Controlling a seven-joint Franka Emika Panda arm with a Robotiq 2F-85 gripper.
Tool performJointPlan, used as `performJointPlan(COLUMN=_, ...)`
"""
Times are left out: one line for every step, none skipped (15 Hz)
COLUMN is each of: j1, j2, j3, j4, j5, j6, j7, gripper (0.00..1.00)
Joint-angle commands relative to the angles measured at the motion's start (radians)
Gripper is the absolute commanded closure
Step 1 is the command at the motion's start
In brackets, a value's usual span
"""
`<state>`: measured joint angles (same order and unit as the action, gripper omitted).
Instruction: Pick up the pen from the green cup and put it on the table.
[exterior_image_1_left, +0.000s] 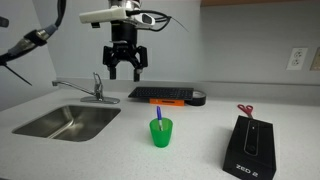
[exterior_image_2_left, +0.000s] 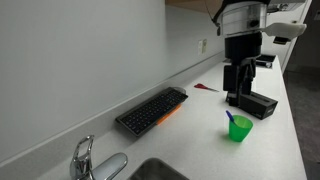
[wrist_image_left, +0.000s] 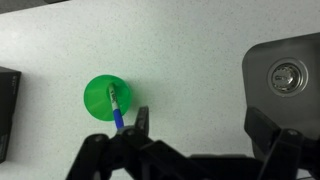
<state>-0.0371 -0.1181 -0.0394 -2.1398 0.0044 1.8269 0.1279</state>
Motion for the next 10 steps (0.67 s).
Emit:
performJointPlan(j1=-0.002, j2=0.000, j3=0.005, j4=0.002, j5=0.000, j6=-0.003, j7=0.000, gripper=0.00)
performJointPlan(j1=-0.003, j2=0.004, j3=0.007, j4=0.001, j5=-0.017, j6=0.024, j7=0.016, gripper=0.00)
performJointPlan(j1=-0.007, j2=0.018, j3=0.006, j4=0.001, j5=-0.046, j6=0.051, j7=0.016, gripper=0.00)
performJointPlan(j1=-0.010, j2=0.031, j3=0.003, j4=0.004, j5=-0.067, j6=0.070, j7=0.014, gripper=0.00)
performJointPlan(j1=-0.017, j2=0.050, j3=-0.005, j4=0.009, j5=-0.083, j6=0.091, j7=0.003, gripper=0.00)
performJointPlan(j1=-0.021, j2=0.066, j3=-0.013, j4=0.016, j5=-0.092, j6=0.103, j7=-0.009, gripper=0.00)
performJointPlan(j1=-0.028, j2=0.088, j3=-0.023, j4=0.027, j5=-0.094, j6=0.113, j7=-0.026, gripper=0.00)
performJointPlan(j1=-0.033, j2=0.110, j3=-0.032, j4=0.033, j5=-0.099, j6=0.126, j7=-0.039, gripper=0.00)
performJointPlan(j1=-0.038, j2=0.130, j3=-0.041, j4=0.041, j5=-0.100, j6=0.133, j7=-0.052, gripper=0.00)
performJointPlan(j1=-0.045, j2=0.148, j3=-0.050, j4=0.043, j5=-0.098, j6=0.153, j7=-0.066, gripper=0.00)
